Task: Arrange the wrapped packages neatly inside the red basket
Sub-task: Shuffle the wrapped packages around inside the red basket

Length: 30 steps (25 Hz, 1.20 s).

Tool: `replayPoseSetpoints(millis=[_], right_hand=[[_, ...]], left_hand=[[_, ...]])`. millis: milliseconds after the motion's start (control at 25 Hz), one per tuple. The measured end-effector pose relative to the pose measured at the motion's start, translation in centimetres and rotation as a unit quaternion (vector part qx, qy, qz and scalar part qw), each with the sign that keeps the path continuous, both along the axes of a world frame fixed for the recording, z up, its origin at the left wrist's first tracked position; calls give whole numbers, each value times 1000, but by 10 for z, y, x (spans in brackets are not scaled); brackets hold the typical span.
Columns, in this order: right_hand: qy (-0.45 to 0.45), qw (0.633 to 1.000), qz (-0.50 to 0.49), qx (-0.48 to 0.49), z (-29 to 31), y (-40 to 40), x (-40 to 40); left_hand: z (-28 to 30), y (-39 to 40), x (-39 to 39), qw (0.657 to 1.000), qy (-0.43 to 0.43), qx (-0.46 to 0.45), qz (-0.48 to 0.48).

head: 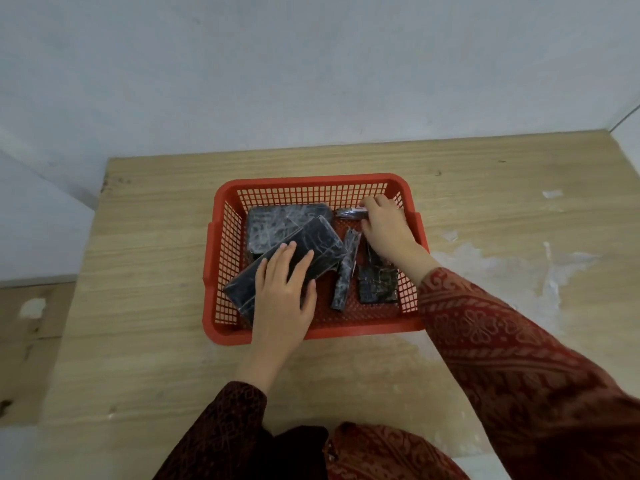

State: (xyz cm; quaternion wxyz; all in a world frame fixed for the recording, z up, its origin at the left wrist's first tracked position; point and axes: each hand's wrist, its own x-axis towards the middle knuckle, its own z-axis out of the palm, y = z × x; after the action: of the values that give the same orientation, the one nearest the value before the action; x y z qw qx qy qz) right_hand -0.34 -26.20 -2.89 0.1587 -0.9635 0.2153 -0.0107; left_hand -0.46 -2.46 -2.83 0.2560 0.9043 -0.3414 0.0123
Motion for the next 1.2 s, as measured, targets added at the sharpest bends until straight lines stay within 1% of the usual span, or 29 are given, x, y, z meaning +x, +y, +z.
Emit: replayPoseSetpoints(millis=[200,360,480,640,720,760,840,1080,1200], right_hand=[[67,993,50,-83,-8,-13,18],[87,988,74,-99,-8,-18,26],[117,986,99,-67,-3,-25,31],[186,974,123,24,7,-35,35],[184,974,125,46,13,-38,35],[174,976,124,42,14,-38,35],[153,980,126,17,14,-37,32],[145,975,137,-102,6,-28,27],[141,977,131,-95,5,-27,28]], left_hand=[[-3,0,-1,1000,21,-11,1],[-4,0,-1,1000,25,-10,5],[-3,0,-1,1000,27,-12,5],[-3,1,-1,1000,25,-18,4],[-3,1,-1,1000,22,-21,4],[-4,1,-1,1000,22,-22,3],[-5,1,-1,999,22,-25,3],[-4,2,0,999,25,-25,3],[-3,2,-1,999,25,-26,3]])
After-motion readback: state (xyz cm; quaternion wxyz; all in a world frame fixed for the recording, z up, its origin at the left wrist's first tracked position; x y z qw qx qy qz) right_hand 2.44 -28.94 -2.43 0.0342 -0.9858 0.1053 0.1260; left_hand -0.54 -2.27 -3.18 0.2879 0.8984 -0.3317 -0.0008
